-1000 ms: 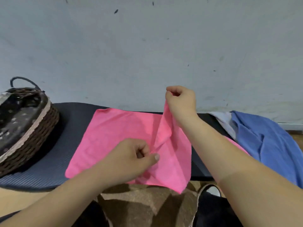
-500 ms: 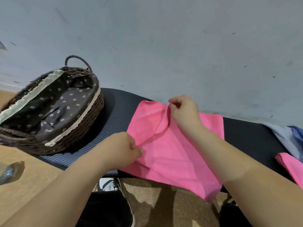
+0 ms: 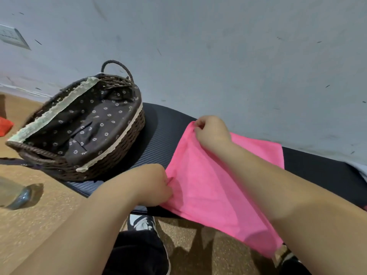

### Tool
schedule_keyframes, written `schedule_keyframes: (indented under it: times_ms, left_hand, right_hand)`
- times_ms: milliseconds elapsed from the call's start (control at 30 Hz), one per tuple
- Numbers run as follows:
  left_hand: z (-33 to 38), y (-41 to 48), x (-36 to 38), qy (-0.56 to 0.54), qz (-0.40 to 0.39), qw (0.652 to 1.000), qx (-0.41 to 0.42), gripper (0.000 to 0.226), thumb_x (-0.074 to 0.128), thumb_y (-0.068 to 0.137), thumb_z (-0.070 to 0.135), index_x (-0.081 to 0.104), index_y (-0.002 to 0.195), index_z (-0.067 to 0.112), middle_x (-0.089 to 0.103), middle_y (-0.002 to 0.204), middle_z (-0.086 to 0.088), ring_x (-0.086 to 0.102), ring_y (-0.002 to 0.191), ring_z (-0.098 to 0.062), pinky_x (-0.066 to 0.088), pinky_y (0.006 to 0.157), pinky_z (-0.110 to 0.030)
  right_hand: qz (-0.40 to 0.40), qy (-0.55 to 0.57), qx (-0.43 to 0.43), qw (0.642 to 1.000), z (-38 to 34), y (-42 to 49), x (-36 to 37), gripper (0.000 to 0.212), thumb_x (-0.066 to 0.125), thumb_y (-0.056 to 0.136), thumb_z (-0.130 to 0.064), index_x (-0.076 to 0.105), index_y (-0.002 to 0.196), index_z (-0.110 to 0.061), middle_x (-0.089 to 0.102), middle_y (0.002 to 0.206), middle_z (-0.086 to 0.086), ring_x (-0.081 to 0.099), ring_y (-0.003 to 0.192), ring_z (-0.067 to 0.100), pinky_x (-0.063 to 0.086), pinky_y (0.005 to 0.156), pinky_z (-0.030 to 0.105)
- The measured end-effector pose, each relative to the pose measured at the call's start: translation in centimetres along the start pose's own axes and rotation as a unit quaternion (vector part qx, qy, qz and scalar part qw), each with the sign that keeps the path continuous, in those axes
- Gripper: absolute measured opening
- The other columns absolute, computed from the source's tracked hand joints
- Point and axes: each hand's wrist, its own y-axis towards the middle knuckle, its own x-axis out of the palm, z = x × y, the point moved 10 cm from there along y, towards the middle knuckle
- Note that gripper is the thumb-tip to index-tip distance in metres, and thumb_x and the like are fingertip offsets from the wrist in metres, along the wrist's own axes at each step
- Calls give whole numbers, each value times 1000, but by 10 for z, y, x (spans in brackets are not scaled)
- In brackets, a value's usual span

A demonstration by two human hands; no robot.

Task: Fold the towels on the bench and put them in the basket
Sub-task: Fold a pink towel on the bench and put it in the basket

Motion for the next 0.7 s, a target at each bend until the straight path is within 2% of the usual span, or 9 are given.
schedule_keyframes:
  times_ms: [67, 167, 267, 367, 467, 533, 600, 700]
  left_hand:
    - [-4, 7, 0, 15, 10, 1000, -13, 39, 57, 96, 37, 51, 66, 13, 59, 68, -5, 59, 71, -25, 49, 64, -31]
    - [-6, 11, 2, 11, 16, 1000, -23, 39, 58, 97, 34, 47, 66, 14, 64, 78, -9, 51, 65, -21, 38, 57, -29]
    - [-7, 11, 0, -12, 16, 1000, -17, 40, 56, 99, 36, 57, 69, 9, 65, 73, -9, 61, 70, -25, 49, 64, -31]
    - [-17, 7, -5, -64, 21, 998, -20, 40, 58, 98, 40, 69, 79, 6, 74, 79, -11, 71, 78, -26, 59, 77, -37]
    - [-29, 3, -4, -82, 5, 996, -39, 40, 58, 97, 39, 66, 73, 9, 76, 75, -9, 65, 61, -17, 57, 68, -33]
    - [-35, 2, 2, -72, -18, 996, -54, 36, 56, 95, 35, 66, 70, 11, 77, 74, -9, 62, 57, -16, 56, 65, -31]
    - [-39, 3, 4, -46, -23, 997, -63, 35, 56, 96, 34, 68, 74, 9, 77, 77, -10, 68, 65, -21, 59, 72, -35]
    - [-41, 5, -6, 3, 22, 997, -72, 37, 60, 94, 42, 62, 71, 13, 68, 71, -4, 66, 72, -24, 56, 72, -35]
  right_hand:
    - [0, -40, -21, 999, 2, 2, 5, 27, 56, 90, -10, 78, 100, -23, 70, 110, 7, 64, 104, 31, 53, 85, 36]
    - [-8, -87, -65, 994, -4, 6, 6, 25, 53, 92, -11, 75, 99, -20, 62, 110, 9, 58, 107, 32, 51, 86, 39]
    - [17, -89, -76, 993, -13, 12, -7, 22, 51, 92, -15, 72, 98, -19, 60, 108, 7, 57, 107, 30, 50, 83, 39]
    - [80, -61, -64, 993, -23, 19, -25, 20, 52, 89, -20, 71, 95, -22, 61, 106, 4, 57, 107, 27, 52, 84, 41]
    - [93, -66, -80, 990, -31, 17, -18, 18, 54, 88, -23, 71, 95, -22, 61, 103, 3, 57, 103, 27, 50, 83, 39]
    - [47, -77, -90, 992, -29, 16, 3, 22, 55, 90, -24, 70, 106, -23, 62, 107, 4, 56, 107, 29, 49, 87, 39]
    - [5, -89, -107, 990, -26, 13, 18, 35, 55, 93, -24, 65, 126, -24, 65, 119, 4, 56, 115, 31, 47, 98, 43]
    - [5, -55, -135, 989, -22, 2, 12, 49, 53, 94, -16, 55, 143, -20, 62, 135, 6, 56, 125, 30, 44, 107, 44]
